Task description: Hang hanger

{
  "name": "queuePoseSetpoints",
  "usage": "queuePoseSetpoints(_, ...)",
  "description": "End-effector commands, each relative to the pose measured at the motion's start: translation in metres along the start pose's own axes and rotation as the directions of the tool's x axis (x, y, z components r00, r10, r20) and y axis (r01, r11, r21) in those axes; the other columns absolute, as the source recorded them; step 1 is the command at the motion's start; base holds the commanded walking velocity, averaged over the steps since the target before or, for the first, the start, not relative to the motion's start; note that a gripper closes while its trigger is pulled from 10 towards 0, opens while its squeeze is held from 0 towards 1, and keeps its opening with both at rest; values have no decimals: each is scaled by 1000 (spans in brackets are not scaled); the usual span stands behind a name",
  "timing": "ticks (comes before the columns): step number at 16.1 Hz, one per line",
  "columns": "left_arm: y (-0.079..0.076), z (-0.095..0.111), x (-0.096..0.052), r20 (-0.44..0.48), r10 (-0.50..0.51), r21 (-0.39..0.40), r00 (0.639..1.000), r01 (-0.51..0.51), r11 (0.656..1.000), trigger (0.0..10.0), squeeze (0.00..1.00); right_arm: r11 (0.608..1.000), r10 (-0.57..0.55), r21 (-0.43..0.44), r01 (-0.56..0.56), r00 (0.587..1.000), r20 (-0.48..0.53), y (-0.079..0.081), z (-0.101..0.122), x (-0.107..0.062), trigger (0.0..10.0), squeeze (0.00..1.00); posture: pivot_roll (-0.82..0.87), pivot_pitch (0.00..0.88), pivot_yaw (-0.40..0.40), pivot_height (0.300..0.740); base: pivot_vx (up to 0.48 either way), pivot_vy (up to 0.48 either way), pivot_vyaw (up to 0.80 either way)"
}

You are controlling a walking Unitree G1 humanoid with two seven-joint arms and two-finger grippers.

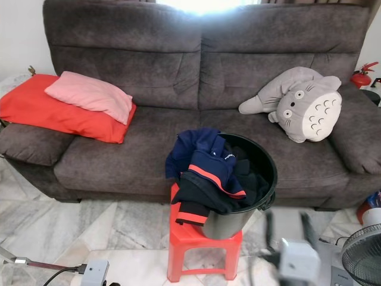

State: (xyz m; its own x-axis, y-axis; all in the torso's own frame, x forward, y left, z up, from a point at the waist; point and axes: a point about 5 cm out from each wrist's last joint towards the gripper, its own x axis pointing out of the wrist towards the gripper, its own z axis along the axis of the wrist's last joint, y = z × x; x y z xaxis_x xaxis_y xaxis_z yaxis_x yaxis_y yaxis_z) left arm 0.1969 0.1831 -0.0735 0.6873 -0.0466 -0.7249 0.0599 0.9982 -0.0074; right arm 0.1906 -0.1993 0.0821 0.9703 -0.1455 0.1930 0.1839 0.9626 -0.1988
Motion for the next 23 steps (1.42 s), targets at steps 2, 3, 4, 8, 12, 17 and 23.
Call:
queuePoseSetpoints(2, 7, -14, -4, -53, 22, 3, 998, -21, 1000, 10000, 0, 994, -18, 105, 25, 998, -64, 8, -1, 6, 10000, 1000, -212, 81, 12, 740, 0, 0, 0)
queuePoseSetpoints(3, 7, -17, -6, -62, 22, 5, 998, -22, 1000, 10000, 0, 980, -4, 195, 30, 991, -131, 11, -6, 11, 10000, 1000, -207, 79, 13, 740, 0, 0, 0)
queuePoseSetpoints(4, 7, -18, -6, -66, 22, 5, 998, -22, 1000, 10000, 0, 970, 29, 244, 16, 984, -177, 15, -10, 13, 10000, 1000, -204, 81, 13, 740, 0, 0, 0)
queuePoseSetpoints(8, 8, -20, -7, -72, 29, -2, 997, -29, 1000, 10000, 0, 968, 86, 247, -35, 976, -198, 15, -10, 17, 10000, 1000, -197, 81, 15, 740, 0, 0, 0)
queuePoseSetpoints(12, 7, -20, -6, -73, 24, 3, 997, -24, 1000, 10000, 0, 970, 143, 229, -88, 961, -238, 14, -10, 20, 10000, 0, -197, 83, 20, 740, 0, 0, 0)
queuePoseSetpoints(17, 6, -20, -6, -73, 20, 0, 997, -20, 1000, 10000, 0, 973, 159, 198, -115, 962, -222, 10, -5, 30, 10000, 0, -195, 83, 17, 740, 0, 0, 0)
queuePoseSetpoints(23, 5, -23, -7, -85, 19, -6, 996, -20, 1000, 10000, 0, 969, 207, 176, -173, 958, -198, 13, 3, 44, 10000, 0, -190, 80, 14, 740, 0, 0, 0)
